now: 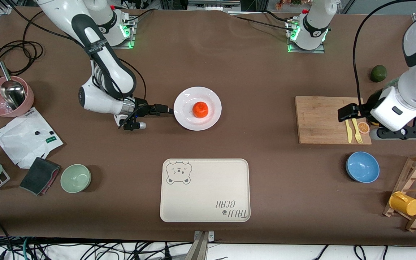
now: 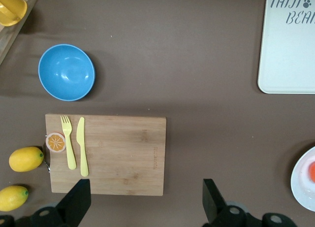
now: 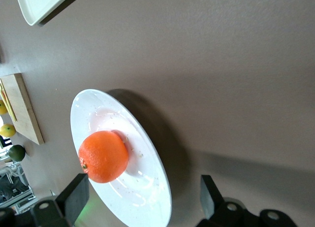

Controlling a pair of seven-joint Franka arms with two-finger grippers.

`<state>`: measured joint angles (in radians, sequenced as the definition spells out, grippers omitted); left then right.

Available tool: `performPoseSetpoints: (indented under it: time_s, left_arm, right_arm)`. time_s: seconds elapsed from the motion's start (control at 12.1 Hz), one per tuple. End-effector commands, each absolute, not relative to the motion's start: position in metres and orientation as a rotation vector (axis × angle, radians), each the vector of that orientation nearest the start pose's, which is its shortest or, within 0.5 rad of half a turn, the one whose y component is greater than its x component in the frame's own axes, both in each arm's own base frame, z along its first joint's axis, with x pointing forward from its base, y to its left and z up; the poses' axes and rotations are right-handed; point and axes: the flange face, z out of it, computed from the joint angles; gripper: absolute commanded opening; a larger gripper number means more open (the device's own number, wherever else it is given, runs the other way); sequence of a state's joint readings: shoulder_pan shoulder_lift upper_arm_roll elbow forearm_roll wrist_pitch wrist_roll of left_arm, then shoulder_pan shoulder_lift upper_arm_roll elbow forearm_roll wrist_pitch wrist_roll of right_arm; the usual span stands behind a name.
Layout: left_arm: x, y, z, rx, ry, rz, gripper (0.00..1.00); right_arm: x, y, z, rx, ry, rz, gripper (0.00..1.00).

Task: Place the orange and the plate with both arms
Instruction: 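Grasp the white plate rim with the right gripper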

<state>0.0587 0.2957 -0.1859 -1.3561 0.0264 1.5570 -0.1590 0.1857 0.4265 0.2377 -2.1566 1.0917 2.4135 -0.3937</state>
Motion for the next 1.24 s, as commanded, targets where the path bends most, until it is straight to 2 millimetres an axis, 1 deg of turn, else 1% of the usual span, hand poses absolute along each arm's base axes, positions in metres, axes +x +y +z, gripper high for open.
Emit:
performPoseSetpoints:
  time_s: [0.0,0.08,0.17,0.25,0.41,0.5,0.58,0.66,0.74,0.83,0.91,0.99,1.16]
  left_arm:
    - [0.635,-0.049,0.568,-3.143,-0.012,0.097,1.0]
    - [0.631,-0.041,0.568,-3.141,-0.02,0.108,1.0]
    - [0.628,-0.037,0.564,-3.14,0.058,0.11,1.0]
    - [0.626,-0.032,0.561,-3.144,0.085,0.092,1.0]
    - [0.614,-0.021,0.556,-3.143,0.069,0.038,1.0]
    - [0.602,-0.026,0.556,-3.134,0.07,0.0,1.0]
    - [0.588,-0.029,0.55,-3.125,0.068,-0.016,1.0]
    - [0.58,-0.03,0.544,-3.121,0.065,-0.022,1.0]
    - [0.579,-0.028,0.543,-3.12,0.072,-0.017,1.0]
    - [0.576,-0.03,0.547,-3.118,0.081,-0.017,1.0]
    - [0.571,-0.035,0.553,-3.115,0.095,-0.015,1.0]
    - [0.568,-0.037,0.554,-3.113,0.078,0.023,1.0]
    - [0.565,-0.035,0.557,-3.112,0.067,0.057,1.0]
  right_arm:
    - [0.491,0.25,0.181,-2.386,0.172,0.203,1.0]
    - [0.489,0.251,0.177,-2.376,0.184,0.204,1.0]
    - [0.488,0.252,0.176,-2.367,0.176,0.195,1.0]
    - [0.486,0.254,0.174,-2.353,0.168,0.187,1.0]
    - [0.482,0.255,0.167,-2.332,0.177,0.188,1.0]
    - [0.48,0.259,0.167,-2.323,0.181,0.19,0.99]
    - [0.478,0.259,0.166,-2.324,0.183,0.193,0.99]
    - [0.478,0.259,0.166,-2.324,0.183,0.193,0.99]
    - [0.477,0.258,0.165,-2.329,0.186,0.192,0.95]
    - [0.477,0.259,0.163,-2.336,0.189,0.189,0.89]
    - [0.473,0.265,0.162,-2.339,0.175,0.187,0.86]
    - [0.472,0.264,0.158,-2.348,0.16,0.178,0.82]
    - [0.468,0.265,0.153,-2.333,0.167,0.174,0.81]
